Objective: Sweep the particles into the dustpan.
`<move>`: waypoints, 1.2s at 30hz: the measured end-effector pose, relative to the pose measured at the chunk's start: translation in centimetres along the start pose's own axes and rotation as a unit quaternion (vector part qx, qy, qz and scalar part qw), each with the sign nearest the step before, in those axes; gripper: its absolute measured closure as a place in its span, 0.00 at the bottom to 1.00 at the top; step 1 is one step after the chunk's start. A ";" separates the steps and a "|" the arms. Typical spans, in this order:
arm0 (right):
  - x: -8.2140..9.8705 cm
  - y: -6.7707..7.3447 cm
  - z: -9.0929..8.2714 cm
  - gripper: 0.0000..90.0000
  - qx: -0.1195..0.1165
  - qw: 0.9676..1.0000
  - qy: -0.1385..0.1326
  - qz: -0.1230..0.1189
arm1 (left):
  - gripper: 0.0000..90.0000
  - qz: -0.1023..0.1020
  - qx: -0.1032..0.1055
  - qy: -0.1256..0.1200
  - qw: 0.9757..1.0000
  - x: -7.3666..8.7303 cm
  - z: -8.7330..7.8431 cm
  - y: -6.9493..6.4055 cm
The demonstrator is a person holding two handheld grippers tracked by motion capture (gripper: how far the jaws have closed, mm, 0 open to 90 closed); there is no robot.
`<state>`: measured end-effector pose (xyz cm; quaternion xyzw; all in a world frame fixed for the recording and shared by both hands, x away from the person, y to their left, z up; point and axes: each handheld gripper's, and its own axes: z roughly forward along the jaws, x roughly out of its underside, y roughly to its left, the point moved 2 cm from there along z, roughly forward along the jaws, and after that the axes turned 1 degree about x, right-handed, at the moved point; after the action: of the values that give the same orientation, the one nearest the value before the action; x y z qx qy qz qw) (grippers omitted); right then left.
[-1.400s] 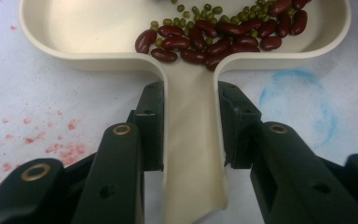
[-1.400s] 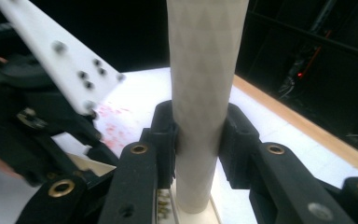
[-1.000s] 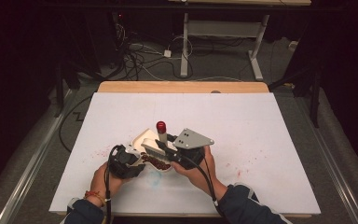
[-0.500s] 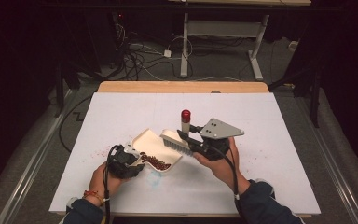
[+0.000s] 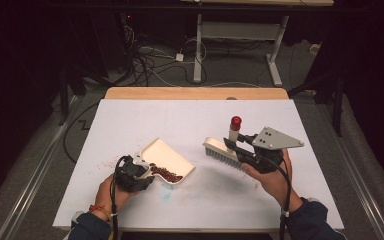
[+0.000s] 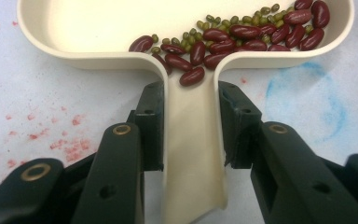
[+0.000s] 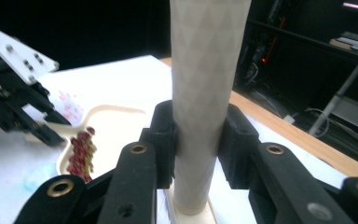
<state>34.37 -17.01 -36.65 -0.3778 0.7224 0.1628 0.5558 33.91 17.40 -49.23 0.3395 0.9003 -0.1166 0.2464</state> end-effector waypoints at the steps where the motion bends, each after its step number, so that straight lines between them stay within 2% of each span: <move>1: 0.2 -0.2 -0.2 0.79 0.003 1.000 0.001 -0.002 | 0.71 0.000 0.000 0.000 1.000 0.0 0.0 0.0; 6: 1.4 -0.9 -1.2 0.79 0.012 1.000 0.016 -0.005 | 0.71 0.000 0.000 0.001 1.000 0.1 0.0 0.0; 24: 4.4 -3.5 -6.4 0.79 -0.006 0.999 0.033 -0.003 | 0.71 -0.006 0.005 -0.002 1.000 0.3 0.1 0.3; 30: 5.5 -3.8 -7.6 0.78 -0.001 0.999 0.044 0.011 | 0.71 -0.005 0.005 -0.002 1.000 0.3 0.1 0.5; 36: 6.1 -4.3 -8.9 0.78 -0.015 0.998 0.060 0.020 | 0.71 -0.007 0.005 -0.004 1.000 0.3 0.2 0.4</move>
<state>30.89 -27.90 -38.62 -0.3804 0.7595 0.1618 0.5023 34.04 17.86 -49.57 0.3340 0.9009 -0.1246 0.2476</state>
